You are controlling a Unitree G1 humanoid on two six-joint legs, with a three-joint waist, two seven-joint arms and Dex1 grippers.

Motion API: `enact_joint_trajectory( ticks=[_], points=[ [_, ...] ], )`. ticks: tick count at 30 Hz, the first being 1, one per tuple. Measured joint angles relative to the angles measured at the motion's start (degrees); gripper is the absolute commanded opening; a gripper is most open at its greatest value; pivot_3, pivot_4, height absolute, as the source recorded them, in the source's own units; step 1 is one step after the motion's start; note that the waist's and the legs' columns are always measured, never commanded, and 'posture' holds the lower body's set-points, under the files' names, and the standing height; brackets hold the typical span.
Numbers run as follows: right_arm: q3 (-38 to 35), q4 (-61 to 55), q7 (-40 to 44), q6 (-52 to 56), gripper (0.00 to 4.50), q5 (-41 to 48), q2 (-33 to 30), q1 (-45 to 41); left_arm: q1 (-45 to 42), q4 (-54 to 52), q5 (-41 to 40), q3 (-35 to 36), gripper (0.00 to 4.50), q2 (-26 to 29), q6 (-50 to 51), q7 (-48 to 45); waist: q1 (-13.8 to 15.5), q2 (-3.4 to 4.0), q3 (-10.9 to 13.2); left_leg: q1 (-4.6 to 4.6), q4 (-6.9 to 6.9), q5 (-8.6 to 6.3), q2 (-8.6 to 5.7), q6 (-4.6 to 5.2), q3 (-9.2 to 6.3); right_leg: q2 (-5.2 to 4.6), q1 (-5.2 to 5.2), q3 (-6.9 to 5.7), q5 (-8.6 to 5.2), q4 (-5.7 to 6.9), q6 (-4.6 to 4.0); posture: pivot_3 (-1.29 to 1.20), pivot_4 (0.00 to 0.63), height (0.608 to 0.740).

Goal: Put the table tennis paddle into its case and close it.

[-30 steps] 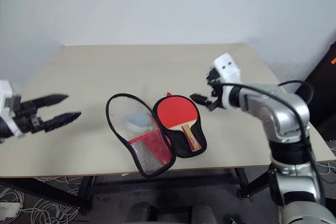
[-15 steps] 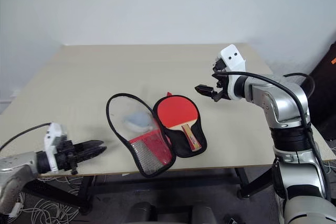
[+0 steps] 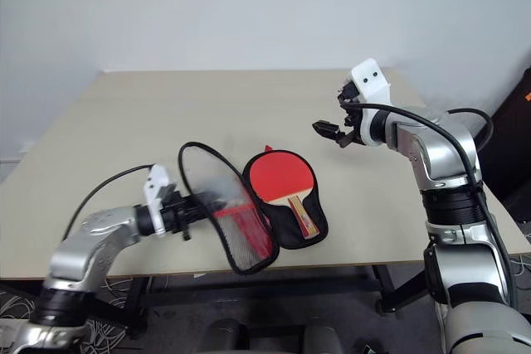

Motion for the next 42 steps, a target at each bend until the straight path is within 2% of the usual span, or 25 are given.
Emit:
enact_joint_trajectory(
  ticks=[6,12,16,20,23,27,30,42],
  points=[
    [-1.28,3.21,-1.72,-1.65,4.5,-2.02,-0.25,-0.06,-6.75,1.06,2.31,-5.39,1.4,-7.54,2.0,5.6,-0.13,0.04,-0.01,0.04,0.01,0.0,0.0,0.01,0.03,0.05,-0.06,0.13,-0.01,0.12,0.01,0.0,0.0,0.74],
    [-3.32,3.66,-2.95,-1.52,4.5,-2.62,-0.25,-0.27,-7.18,6.24,4.09,-5.78,1.4,-10.61,2.8,10.35,-0.1,0.05,-0.01,0.02,0.07,0.0,-0.01,0.01,0.03,0.05,-0.08,0.14,-0.01,0.18,0.02,0.0,0.0,0.74],
    [-4.04,2.96,-3.21,-0.84,4.5,-2.63,-0.26,-0.1,-7.23,6.73,3.51,-3.07,1.4,-10.66,4.2,12.36,-0.1,0.05,-0.01,0.03,0.08,0.0,-0.01,0.01,0.02,0.05,-0.08,0.13,-0.01,0.2,0.02,0.0,0.0,0.74],
    [-4.66,2.44,-3.87,-0.06,4.5,-2.62,-0.26,0.83,-7.52,7.84,0.19,2.4,1.4,-11.97,10.33,16.42,-0.08,0.04,-0.01,0.01,0.13,-0.01,-0.01,0.03,0.0,0.04,-0.06,0.12,-0.02,0.21,0.03,0.0,0.0,0.74],
    [-4.66,2.16,-4.15,0.35,4.5,-2.61,-0.21,1.52,-6.97,4.88,-3.8,3.69,1.92,-12.02,16.01,16.27,-0.1,0.05,-0.01,0.01,0.14,-0.02,-0.02,0.03,0.01,0.04,-0.07,0.14,-0.02,0.22,0.04,0.0,0.0,0.74],
    [-4.7,1.41,-4.47,0.9,4.5,-2.58,0.14,1.57,-3.32,-1.81,-10.17,3.33,3.17,-10.94,23.31,13.61,-0.15,0.05,-0.01,0.03,0.11,-0.01,-0.02,0.03,0.0,0.05,-0.1,0.14,-0.03,0.27,0.03,0.0,0.0,0.74],
    [-4.74,0.98,-4.8,1.41,4.5,-2.52,0.87,1.64,-2.59,-3.17,-11.7,2.87,4.17,-10.44,25.44,13.5,-0.12,0.05,-0.01,0.04,0.14,-0.01,-0.02,0.03,-0.01,0.05,-0.09,0.13,-0.03,0.3,0.03,0.0,0.0,0.74],
    [-5.14,-1.97,-6.65,3.7,4.5,-1.74,3.24,3.33,-0.99,-4.08,-15.52,2.02,4.17,-10.19,35.45,16.62,-0.09,0.04,-0.01,0.03,0.18,-0.01,-0.04,0.03,-0.04,0.04,-0.06,0.13,-0.03,0.3,0.03,0.0,0.0,0.74]
  ],
)
